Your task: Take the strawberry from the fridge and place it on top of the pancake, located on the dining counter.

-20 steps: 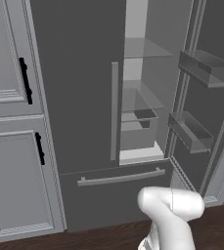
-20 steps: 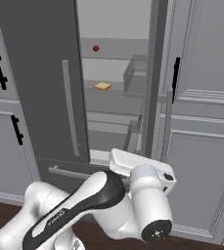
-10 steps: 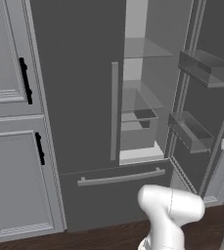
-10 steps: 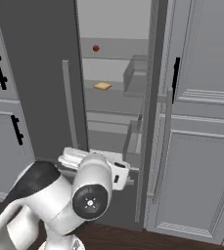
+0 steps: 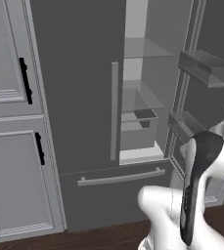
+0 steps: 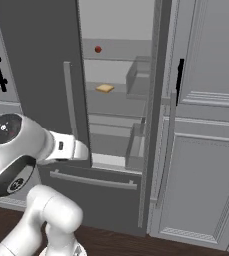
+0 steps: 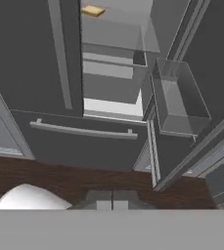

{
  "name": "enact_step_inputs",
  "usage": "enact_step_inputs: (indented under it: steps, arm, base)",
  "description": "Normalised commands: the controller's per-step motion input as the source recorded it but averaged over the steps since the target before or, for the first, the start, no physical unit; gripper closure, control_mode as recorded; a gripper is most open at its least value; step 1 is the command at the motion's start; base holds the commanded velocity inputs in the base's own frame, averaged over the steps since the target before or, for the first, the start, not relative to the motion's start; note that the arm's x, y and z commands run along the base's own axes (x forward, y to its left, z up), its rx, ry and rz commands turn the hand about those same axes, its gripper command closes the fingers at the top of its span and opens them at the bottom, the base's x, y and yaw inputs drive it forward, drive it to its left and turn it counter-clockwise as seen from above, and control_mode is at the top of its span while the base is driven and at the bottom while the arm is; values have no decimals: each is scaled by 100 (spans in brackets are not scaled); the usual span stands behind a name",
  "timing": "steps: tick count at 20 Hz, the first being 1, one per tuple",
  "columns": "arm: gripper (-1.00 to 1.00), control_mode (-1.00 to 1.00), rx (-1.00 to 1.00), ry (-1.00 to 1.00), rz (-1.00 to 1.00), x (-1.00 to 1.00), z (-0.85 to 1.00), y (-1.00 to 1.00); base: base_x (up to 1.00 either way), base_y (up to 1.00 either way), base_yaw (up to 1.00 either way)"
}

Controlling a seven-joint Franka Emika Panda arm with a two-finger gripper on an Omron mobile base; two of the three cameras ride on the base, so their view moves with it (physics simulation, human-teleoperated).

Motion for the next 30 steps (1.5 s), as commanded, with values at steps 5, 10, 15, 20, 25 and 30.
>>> enact_step_inputs:
  steps: [5,10,15,20,25,30]
  arm:
    - [100,-100,12,16,4,15,1,-3]
    - [100,-100,5,0,0,44,-7,22]
    - [100,-100,-1,0,-10,67,-3,59]
    - [-100,-100,-2,0,-11,65,-7,60]
    - [-100,-100,0,0,-2,60,-1,35]
    - [-100,-100,0,0,0,63,-4,19]
  base:
    - [0,0,0]
    - [0,0,0]
    - [0,0,0]
    - [0,0,0]
    - [0,0,0]
    - [0,0,0]
